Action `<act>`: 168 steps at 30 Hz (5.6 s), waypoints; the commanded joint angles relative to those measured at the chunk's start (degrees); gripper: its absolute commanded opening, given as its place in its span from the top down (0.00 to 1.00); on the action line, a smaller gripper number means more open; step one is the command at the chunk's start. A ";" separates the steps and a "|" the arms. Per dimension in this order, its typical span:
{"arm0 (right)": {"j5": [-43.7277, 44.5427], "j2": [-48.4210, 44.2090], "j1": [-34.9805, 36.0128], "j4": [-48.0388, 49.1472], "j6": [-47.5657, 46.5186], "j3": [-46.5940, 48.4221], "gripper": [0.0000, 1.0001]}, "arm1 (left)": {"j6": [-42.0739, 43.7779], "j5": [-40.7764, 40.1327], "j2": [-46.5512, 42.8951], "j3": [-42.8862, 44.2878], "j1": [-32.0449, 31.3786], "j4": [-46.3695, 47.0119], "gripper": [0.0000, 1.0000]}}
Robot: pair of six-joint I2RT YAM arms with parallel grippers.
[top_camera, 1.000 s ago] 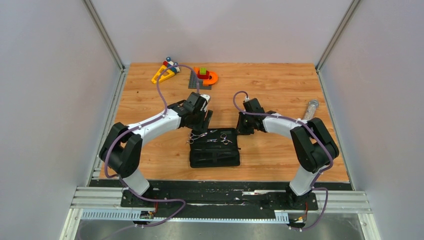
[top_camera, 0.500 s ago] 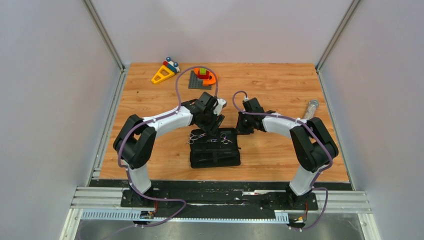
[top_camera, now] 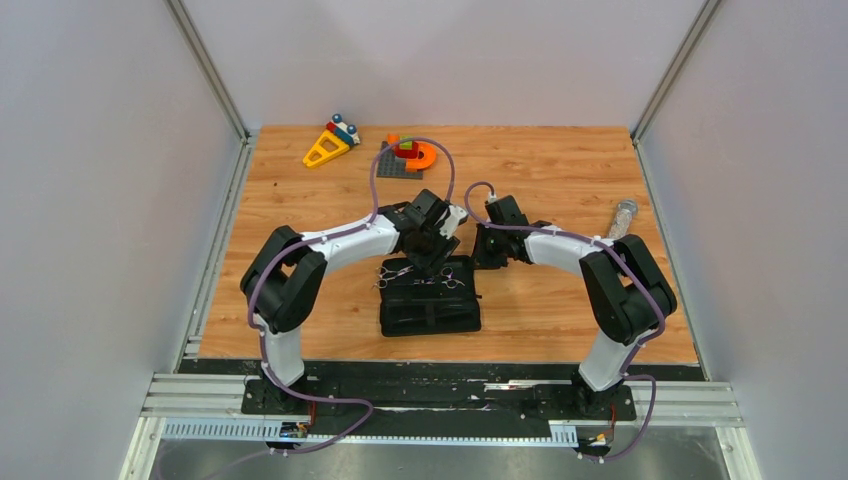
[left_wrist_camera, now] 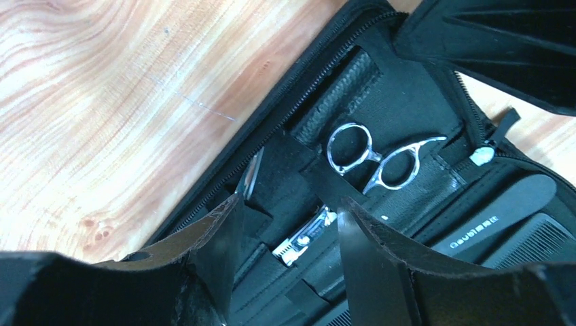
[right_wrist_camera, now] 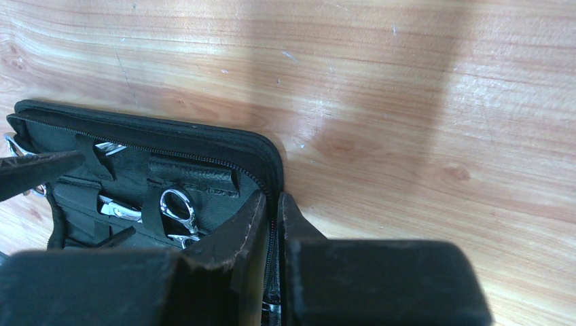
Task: Sort the hair-cutting tools
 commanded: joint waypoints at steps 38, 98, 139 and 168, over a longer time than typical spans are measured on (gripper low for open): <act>5.61 1.51 0.22 1.30 -1.98 -0.98 0.96 | 1.08 1.14 0.83 5.02 0.14 -1.55 0.41; 4.69 1.57 0.16 1.39 -2.47 -0.93 0.97 | -28.88 7.88 -6.04 -10.11 18.92 3.38 0.51; 5.08 1.73 0.17 2.25 -12.52 1.06 1.00 | -21.44 -6.20 -10.15 -5.57 8.16 0.41 0.34; 3.42 3.66 0.17 2.95 -14.78 3.62 1.00 | -28.99 -2.61 -14.38 -14.32 8.64 1.19 0.31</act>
